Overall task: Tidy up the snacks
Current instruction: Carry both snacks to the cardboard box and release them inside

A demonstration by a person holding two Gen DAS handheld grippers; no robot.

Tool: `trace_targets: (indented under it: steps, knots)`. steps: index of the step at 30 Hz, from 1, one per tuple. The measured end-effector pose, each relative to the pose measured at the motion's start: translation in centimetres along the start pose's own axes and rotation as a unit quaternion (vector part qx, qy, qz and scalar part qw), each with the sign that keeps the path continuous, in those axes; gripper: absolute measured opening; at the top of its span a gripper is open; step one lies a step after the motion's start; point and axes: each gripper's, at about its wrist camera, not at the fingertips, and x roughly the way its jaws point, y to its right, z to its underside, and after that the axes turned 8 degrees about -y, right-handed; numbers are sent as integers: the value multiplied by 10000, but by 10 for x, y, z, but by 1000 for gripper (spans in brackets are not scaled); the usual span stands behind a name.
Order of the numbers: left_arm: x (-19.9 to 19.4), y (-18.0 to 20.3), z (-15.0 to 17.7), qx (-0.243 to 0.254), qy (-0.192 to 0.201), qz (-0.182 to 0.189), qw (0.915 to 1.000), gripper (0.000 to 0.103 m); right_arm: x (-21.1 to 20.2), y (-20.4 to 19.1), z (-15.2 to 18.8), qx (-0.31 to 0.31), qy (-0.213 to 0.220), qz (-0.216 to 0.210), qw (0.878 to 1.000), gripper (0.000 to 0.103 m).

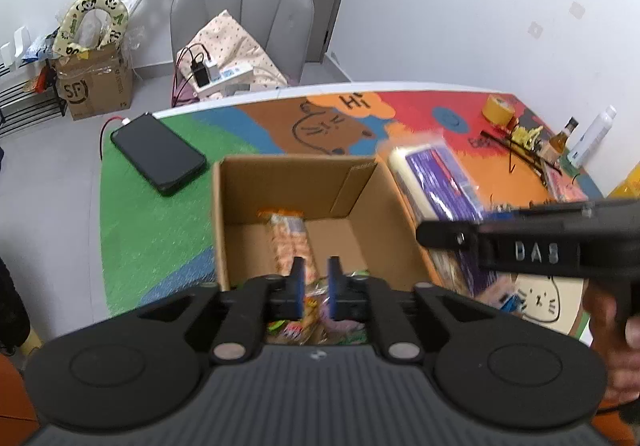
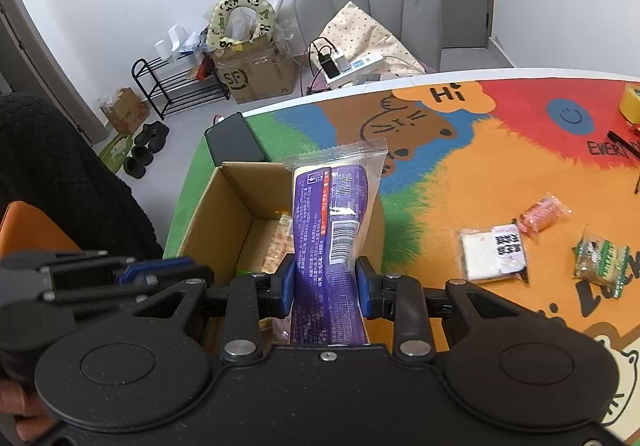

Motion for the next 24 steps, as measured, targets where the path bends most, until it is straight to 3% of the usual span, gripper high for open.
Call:
trace_targets:
  steps: [4,6,14,16,19,24]
  knots:
    - [1,-8,8,-37,9,-77,10000,60,10,-3,-3,42,-70,19,10000,29]
    - [0,-11,11,-25,80,-83,9999,67,16,-5,-5,37,-91,26,9999,30]
    - [-4,-13,14,-78,295,-207,9993,82,10,-5,-4,-8,82,123,9999,58]
    - [-4,-11,14,-56,344,-224,9991,87,5,-1,-1,-19,131,156,9998,73]
    - [-2,-7,13,-66,316,-118,9994,89,-2,9,7,-7,170,250,9995,83]
    - [0,4,12,-94,364,3,9993,90,-11,35,22,167,119,316,9993,90]
